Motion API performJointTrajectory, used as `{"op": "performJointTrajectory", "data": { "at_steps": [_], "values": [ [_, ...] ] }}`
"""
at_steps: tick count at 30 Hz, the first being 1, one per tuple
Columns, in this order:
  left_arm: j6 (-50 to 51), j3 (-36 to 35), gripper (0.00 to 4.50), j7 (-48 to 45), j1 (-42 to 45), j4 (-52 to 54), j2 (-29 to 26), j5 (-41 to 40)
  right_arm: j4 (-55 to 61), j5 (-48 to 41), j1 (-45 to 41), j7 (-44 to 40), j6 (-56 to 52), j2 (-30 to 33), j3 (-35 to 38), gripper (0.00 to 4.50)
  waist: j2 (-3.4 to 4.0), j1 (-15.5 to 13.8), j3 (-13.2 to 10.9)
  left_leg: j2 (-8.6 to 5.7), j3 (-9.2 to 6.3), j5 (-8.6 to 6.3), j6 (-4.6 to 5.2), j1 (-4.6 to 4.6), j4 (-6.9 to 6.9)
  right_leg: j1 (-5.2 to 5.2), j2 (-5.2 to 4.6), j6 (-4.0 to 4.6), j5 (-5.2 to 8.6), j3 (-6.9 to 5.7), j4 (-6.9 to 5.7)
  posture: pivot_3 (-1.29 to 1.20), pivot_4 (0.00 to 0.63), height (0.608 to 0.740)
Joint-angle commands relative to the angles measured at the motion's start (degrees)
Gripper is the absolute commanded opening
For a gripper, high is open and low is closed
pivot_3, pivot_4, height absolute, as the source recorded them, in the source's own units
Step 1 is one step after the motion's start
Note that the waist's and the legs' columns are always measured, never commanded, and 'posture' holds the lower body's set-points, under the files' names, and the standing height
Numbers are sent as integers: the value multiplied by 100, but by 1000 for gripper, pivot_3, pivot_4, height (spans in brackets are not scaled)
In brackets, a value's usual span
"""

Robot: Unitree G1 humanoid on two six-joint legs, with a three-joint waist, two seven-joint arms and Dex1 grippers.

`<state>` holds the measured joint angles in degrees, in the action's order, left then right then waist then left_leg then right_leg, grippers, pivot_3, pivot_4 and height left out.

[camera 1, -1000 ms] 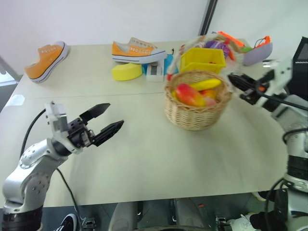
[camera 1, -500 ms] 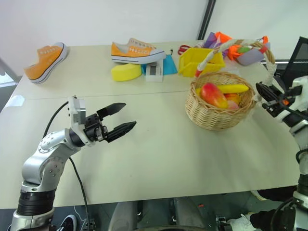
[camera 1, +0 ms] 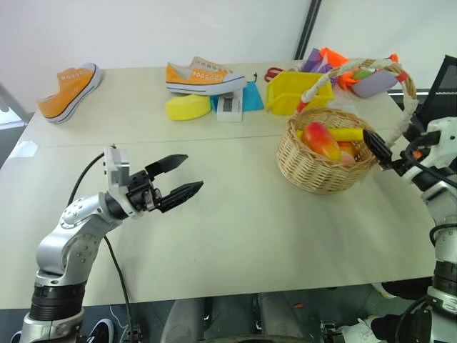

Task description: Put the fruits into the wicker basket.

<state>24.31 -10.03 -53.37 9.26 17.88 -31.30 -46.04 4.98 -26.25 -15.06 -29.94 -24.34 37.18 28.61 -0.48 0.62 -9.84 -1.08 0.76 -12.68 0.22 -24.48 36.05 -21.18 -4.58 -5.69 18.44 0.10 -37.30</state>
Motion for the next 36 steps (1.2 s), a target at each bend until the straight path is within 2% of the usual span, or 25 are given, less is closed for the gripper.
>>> {"op": "performJointTrajectory", "data": {
  "at_steps": [1,8,15,20,23,26,28,30,36],
  "values": [
    [-110,-77,4500,-39,-17,19,4,37,911,-439,455,98,-117,-96,469,4487,0,-31,0,0,0,0,0,-1,-2,-1,0,0,0,0,0,0,150,740],
    [-166,-159,4500,-147,-49,-105,-19,71,2822,-1245,1999,688,-185,-907,1266,4487,1,-7,1,1,-2,-1,1,0,-5,0,0,-2,1,1,1,0,150,740],
    [-242,-249,4500,-209,-89,-282,-107,156,3695,-1677,2522,561,-329,-825,752,4487,8,17,5,3,1,-2,1,10,-2,2,-1,3,3,10,-2,0,150,740],
    [-421,-604,4500,-103,-454,-211,-252,312,3839,-1970,1584,132,-811,-413,-826,4487,7,51,5,3,6,-2,1,8,-4,-8,-4,7,4,17,-1,0,150,740],
    [-345,-868,4500,379,-678,-45,-234,377,3394,-1734,1018,-598,-851,-114,-1778,4487,5,14,3,5,6,-2,1,5,-8,-13,-5,20,12,15,0,0,150,740],
    [-313,-1062,4500,640,-1002,359,-293,379,2833,-1543,453,-1067,-762,-103,-2380,4487,-10,-6,-2,4,5,-3,3,-1,-5,-12,-10,20,12,10,7,0,150,740],
    [-421,-1251,4500,777,-1298,504,-269,465,2452,-1164,126,-1324,-565,-158,-2865,4487,-11,10,-2,1,5,-8,10,-2,-2,-5,-15,20,12,10,17,0,150,740],
    [-513,-1530,4500,1020,-1598,628,-128,459,1681,-228,-181,-1604,96,-137,-3499,4487,-14,30,0,0,8,-10,13,-1,0,-6,-17,21,12,11,20,0,150,740],
    [-510,-1887,4500,2206,-2303,846,159,1181,775,67,-588,-1908,490,-609,-3757,4487,-17,6,0,1,12,-10,11,-1,-8,-14,-17,6,4,11,14,0,150,740]
  ]
}}
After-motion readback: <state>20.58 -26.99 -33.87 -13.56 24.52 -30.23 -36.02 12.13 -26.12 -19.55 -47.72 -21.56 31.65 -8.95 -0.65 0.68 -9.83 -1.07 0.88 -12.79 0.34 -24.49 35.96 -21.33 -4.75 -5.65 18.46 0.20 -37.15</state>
